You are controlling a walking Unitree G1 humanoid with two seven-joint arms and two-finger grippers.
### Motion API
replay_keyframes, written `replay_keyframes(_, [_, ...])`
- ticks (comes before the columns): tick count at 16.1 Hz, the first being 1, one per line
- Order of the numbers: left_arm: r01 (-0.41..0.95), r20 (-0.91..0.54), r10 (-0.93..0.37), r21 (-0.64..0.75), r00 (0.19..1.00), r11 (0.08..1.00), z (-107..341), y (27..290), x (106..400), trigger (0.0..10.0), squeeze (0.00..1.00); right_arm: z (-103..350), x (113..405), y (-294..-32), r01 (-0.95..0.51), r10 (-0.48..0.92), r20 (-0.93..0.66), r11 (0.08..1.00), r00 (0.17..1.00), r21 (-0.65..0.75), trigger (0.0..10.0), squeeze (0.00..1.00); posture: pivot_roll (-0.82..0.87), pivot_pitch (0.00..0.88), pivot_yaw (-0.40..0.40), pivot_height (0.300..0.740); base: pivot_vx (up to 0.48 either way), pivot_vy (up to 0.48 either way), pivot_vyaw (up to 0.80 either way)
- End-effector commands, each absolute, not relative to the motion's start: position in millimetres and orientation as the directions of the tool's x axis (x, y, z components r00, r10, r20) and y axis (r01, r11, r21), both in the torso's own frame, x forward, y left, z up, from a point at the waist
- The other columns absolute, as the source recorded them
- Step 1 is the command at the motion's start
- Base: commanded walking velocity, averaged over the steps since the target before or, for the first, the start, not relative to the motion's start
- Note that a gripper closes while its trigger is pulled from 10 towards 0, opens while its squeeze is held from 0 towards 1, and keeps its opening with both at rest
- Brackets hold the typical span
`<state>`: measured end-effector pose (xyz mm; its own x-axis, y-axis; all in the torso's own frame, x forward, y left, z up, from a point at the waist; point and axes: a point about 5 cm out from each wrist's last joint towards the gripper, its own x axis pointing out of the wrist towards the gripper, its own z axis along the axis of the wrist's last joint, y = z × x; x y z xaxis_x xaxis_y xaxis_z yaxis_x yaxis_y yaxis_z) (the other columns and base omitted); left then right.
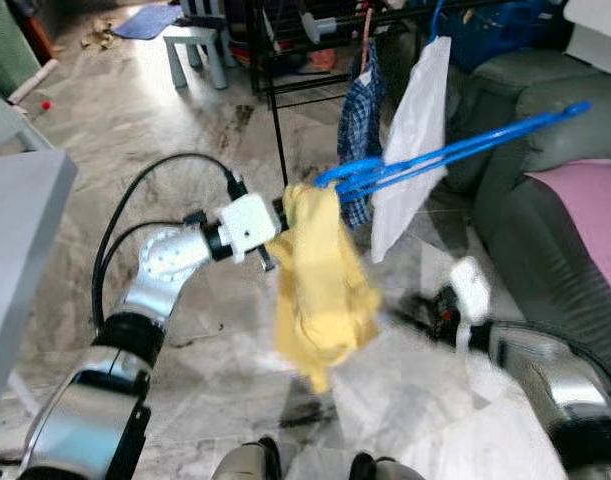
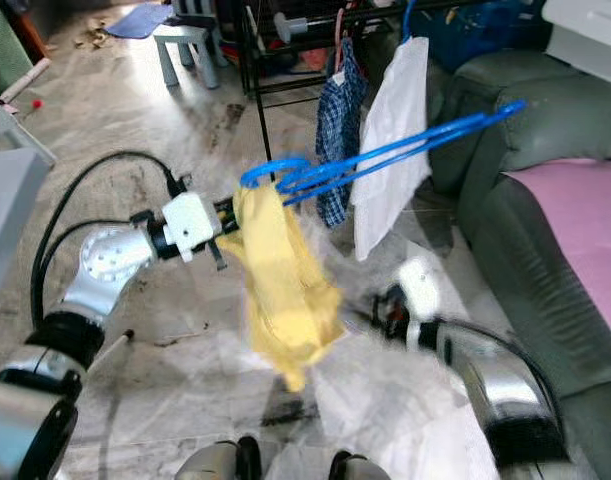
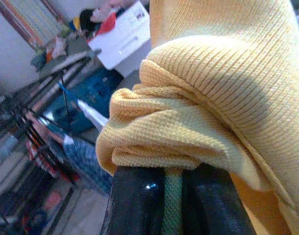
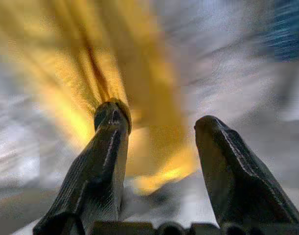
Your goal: Hang hanger
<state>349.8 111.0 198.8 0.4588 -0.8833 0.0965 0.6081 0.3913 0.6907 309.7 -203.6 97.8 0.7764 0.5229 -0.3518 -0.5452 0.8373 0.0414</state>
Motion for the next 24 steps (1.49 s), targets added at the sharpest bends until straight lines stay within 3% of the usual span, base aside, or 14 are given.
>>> replay_keyframes(1, [0.537, 0.210, -0.881, 0.725, 0.424, 0.431, 228.7, 111.6, 349.6, 0.0, 0.00, 92.4, 308.8, -208.4, -0.481, 0.468, -0.333, 0.875, 0.819, 0.047, 10.0, 1.00, -0.02, 0.171, 0.081, 0.740, 0.000, 0.000, 0.00])
replay_keyframes(2, [0.546, 0.211, -0.892, 0.728, 0.399, 0.416, 229.4, 106.9, 347.2, 0.0, 0.00, 100.0, 311.7, -199.1, -0.486, 0.493, -0.255, 0.869, 0.832, 0.095, 10.0, 1.00, -0.02, 0.170, 0.083, 0.740, 0.000, 0.000, 0.00])
replay_keyframes(3, [0.556, 0.208, -0.910, 0.735, 0.359, 0.387, 227.1, 98.5, 342.7, 0.0, 0.00, 115.9, 319.7, -188.3, -0.454, 0.458, -0.120, 0.889, 0.881, 0.058, 10.0, 1.00, -0.01, 0.169, 0.082, 0.740, 0.000, 0.000, 0.00])
replay_keyframes(6, [0.564, 0.183, -0.909, 0.733, 0.374, 0.380, 218.9, 100.8, 344.4, 0.0, 0.00, 140.6, 336.7, -207.8, -0.183, 0.180, 0.069, 0.983, 0.981, 0.028, 10.0, 1.00, -0.01, 0.165, 0.084, 0.740, 0.000, 0.000, 0.00])
replay_keyframes(7, [0.568, 0.194, -0.903, 0.721, 0.383, 0.396, 219.6, 103.3, 344.9, 0.0, 0.00, 126.2, 330.8, -197.3, -0.362, 0.361, -0.060, 0.932, 0.931, -0.013, 10.0, 1.00, -0.02, 0.164, 0.083, 0.740, 0.000, 0.000, 0.00])
replay_keyframes(8, [0.570, 0.202, -0.901, 0.717, 0.383, 0.402, 221.0, 103.8, 344.7, 0.0, 0.00, 122.5, 332.0, -205.4, -0.326, 0.322, -0.093, 0.945, 0.942, -0.035, 10.0, 1.00, -0.02, 0.163, 0.082, 0.740, 0.000, 0.000, 0.00])
replay_keyframes(9, [0.572, 0.210, -0.901, 0.713, 0.379, 0.407, 222.0, 102.0, 344.3, 0.0, 0.00, 124.6, 333.3, -210.2, -0.296, 0.310, -0.055, 0.939, 0.949, 0.174, 10.0, 1.00, -0.02, 0.160, 0.078, 0.740, 0.000, 0.000, 0.00])
replay_keyframes(10, [0.576, 0.218, -0.901, 0.707, 0.375, 0.411, 222.2, 100.4, 344.2, 0.0, 0.00, 123.3, 328.6, -199.9, -0.405, 0.423, -0.060, 0.894, 0.904, 0.192, 10.0, 1.00, -0.02, 0.159, 0.077, 0.740, 0.000, 0.000, 0.00])
replay_keyframes(11, [0.579, 0.212, -0.902, 0.706, 0.376, 0.408, 219.6, 98.8, 344.7, 0.0, 0.00, 118.8, 322.1, -191.1, -0.512, 0.520, -0.111, 0.854, 0.847, 0.096, 10.0, 1.00, -0.03, 0.156, 0.074, 0.740, 0.000, 0.000, 0.00])
replay_keyframes(16, [0.586, 0.145, -0.918, 0.731, 0.369, 0.351, 210.8, 99.8, 342.8, 0.0, 0.00, 136.7, 325.0, -202.4, -0.523, 0.523, -0.110, 0.852, 0.845, 0.033, 10.0, 1.00, -0.03, 0.155, 0.067, 0.740, 0.000, 0.000, 0.00])
replay_keyframes(20, [0.503, 0.272, -0.820, 0.679, 0.504, 0.535, 234.2, 111.9, 359.0, 0.0, 0.00, 120.0, 297.7, -203.0, -0.568, 0.586, -0.118, 0.808, 0.802, 0.154, 10.0, 1.00, -0.03, 0.165, 0.072, 0.740, 0.000, 0.000, 0.00])
replay_keyframes(23, [0.500, 0.324, -0.799, 0.645, 0.506, 0.578, 248.0, 108.9, 362.8, 0.0, 0.00, 112.8, 279.0, -192.2, -0.628, 0.682, -0.105, 0.714, 0.724, 0.309, 10.0, 1.00, -0.04, 0.167, 0.081, 0.740, 0.000, 0.000, 0.00])
replay_keyframes(24, [0.497, 0.350, -0.805, 0.648, 0.479, 0.577, 256.1, 104.1, 361.7, 0.0, 0.00, 104.7, 278.0, -190.8, -0.599, 0.661, -0.132, 0.733, 0.738, 0.322, 10.0, 1.00, -0.04, 0.167, 0.082, 0.740, 0.000, 0.000, 0.00])
